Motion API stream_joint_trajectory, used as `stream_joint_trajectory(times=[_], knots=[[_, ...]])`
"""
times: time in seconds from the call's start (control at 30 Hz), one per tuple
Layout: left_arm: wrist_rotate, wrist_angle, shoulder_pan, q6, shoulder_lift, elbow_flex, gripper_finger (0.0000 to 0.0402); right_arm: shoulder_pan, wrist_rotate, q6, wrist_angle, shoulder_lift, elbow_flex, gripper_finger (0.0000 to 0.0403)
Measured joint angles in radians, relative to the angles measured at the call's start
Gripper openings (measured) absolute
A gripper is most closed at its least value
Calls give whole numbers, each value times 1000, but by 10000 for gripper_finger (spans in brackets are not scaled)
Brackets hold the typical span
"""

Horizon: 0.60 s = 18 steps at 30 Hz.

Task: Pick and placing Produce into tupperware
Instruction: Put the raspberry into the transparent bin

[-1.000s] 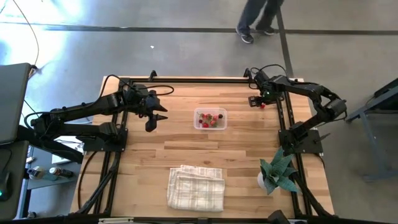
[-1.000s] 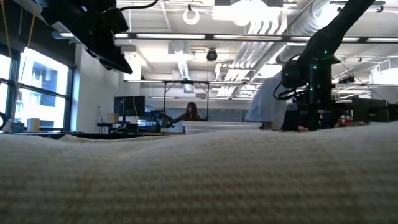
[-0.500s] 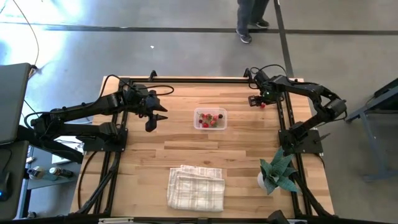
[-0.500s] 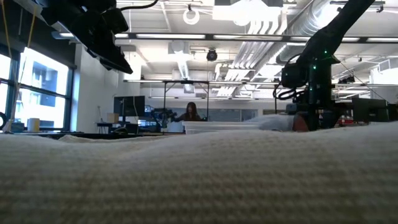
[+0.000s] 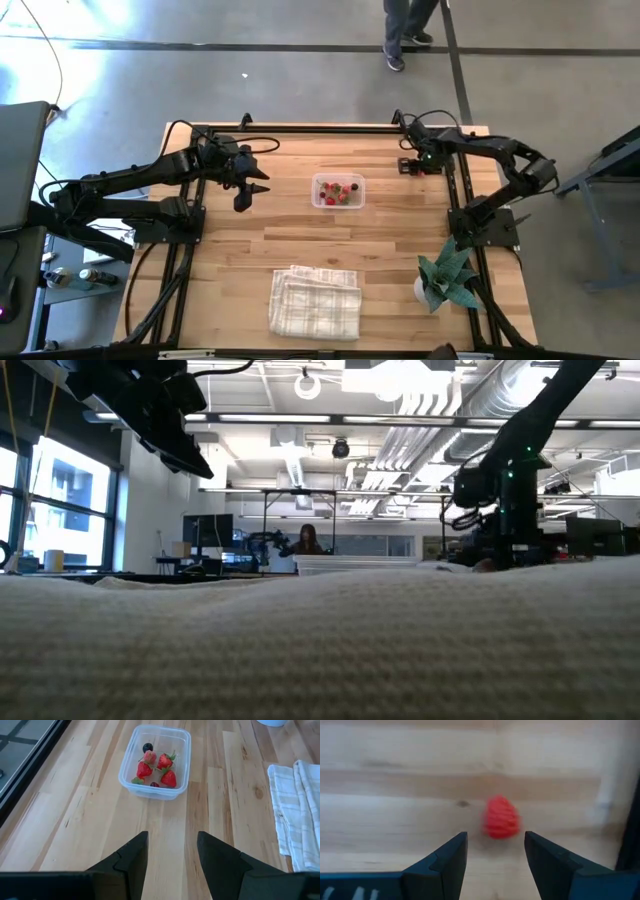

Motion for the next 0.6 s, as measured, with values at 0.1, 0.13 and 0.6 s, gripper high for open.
stream_joint_trajectory(times=[0.1, 0.13, 0.6], knots=[[0, 0, 0, 0, 0, 0, 159, 3, -2, 40, 21, 0, -35, 188], [0, 0, 0, 0, 0, 0, 159, 2, -2, 56, 27, -1, -39, 188], [0, 0, 0, 0, 0, 0, 159, -4, -41, 116, 96, 0, -17, 188]])
